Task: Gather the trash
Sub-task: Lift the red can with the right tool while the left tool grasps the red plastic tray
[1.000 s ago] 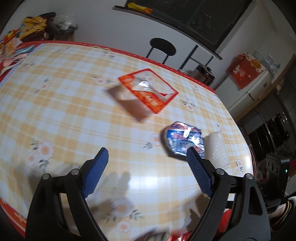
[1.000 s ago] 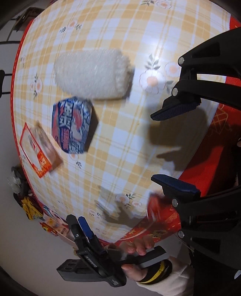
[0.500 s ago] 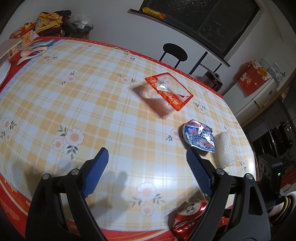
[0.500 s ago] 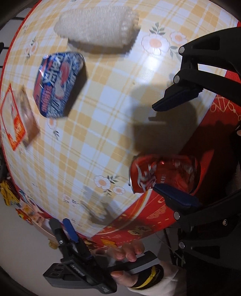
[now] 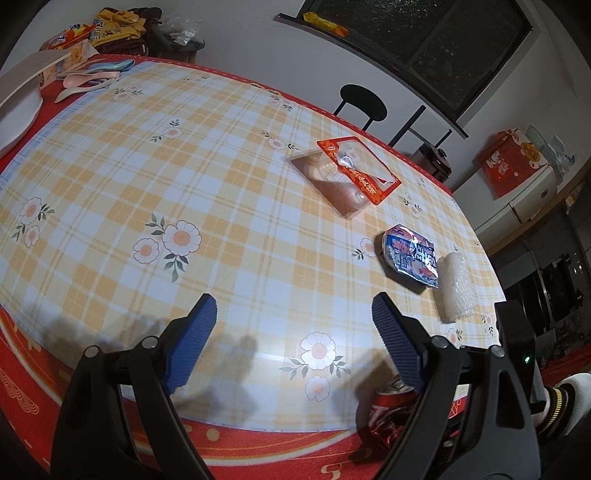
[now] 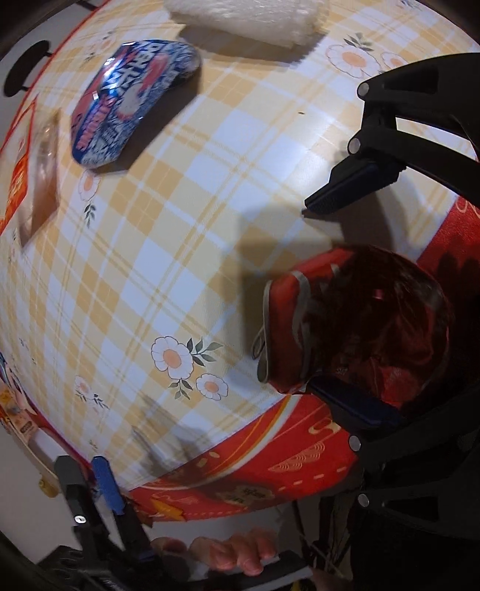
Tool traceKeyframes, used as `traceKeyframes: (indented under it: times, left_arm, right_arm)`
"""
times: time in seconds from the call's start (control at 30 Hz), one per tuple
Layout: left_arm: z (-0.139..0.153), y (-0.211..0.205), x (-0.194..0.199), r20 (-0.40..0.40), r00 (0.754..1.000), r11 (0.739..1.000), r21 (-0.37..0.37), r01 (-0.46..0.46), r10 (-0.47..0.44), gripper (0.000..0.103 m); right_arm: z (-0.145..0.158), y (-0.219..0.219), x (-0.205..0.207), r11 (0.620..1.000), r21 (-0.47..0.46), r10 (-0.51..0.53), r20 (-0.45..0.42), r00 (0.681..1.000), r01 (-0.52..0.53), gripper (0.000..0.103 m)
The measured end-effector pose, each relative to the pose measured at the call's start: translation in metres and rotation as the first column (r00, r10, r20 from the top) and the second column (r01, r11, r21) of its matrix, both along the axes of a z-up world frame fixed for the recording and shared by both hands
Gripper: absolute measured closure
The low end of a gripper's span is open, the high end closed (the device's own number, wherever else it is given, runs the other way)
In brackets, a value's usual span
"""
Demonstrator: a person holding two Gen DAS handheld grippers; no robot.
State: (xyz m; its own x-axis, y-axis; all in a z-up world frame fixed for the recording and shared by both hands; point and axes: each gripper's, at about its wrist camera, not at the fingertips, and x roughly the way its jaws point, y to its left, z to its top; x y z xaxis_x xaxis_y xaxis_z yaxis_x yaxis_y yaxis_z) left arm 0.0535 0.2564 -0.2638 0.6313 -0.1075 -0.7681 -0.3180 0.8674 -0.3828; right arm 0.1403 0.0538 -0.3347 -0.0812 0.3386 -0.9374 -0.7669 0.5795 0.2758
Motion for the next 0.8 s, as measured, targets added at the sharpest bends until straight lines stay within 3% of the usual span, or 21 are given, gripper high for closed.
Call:
traceKeyframes:
  times: [0.1, 0.23, 0.37, 0.5, 0.8]
  left_arm:
    - [-0.001, 0.002, 0.0, 0.002, 1.0, 1.0, -0.001, 0.0, 0.0, 0.018]
    - [-0.001, 0.004, 0.001, 0.003, 1.0, 1.0, -0.006, 0.001, -0.001, 0.018]
    - [-0.002, 0.005, 0.005, 0.009, 1.0, 1.0, -0.018, 0.008, -0.008, 0.018]
    - [-0.002, -0.002, 0.019, 0.015, 0.999, 0.999, -0.025, 0.039, -0.038, 0.018]
    - [-0.007, -0.057, 0.073, 0.004, 0.981, 0.981, -0.003, 0.194, -0.194, 0.019]
  right_arm:
    - [0.0, 0.01, -0.004, 0.999, -0.022, 0.047, 0.051, 0.998, -0.045, 0.019]
    - [0.005, 0.012, 0.0, 0.998, -0.003, 0.066, 0.048, 0.997, -0.066, 0.052]
    - [0.007, 0.004, 0.006, 0.999, 0.014, 0.036, 0.023, 0.999, -0.036, 0.052]
    - [0.025, -0.023, 0.025, 0.993, 0.082, -0.093, 0.039, 0.995, 0.089, 0.053]
    - [0.066, -0.107, 0.072, 0.911, 0.193, -0.389, 0.109, 0.915, 0.364, 0.053]
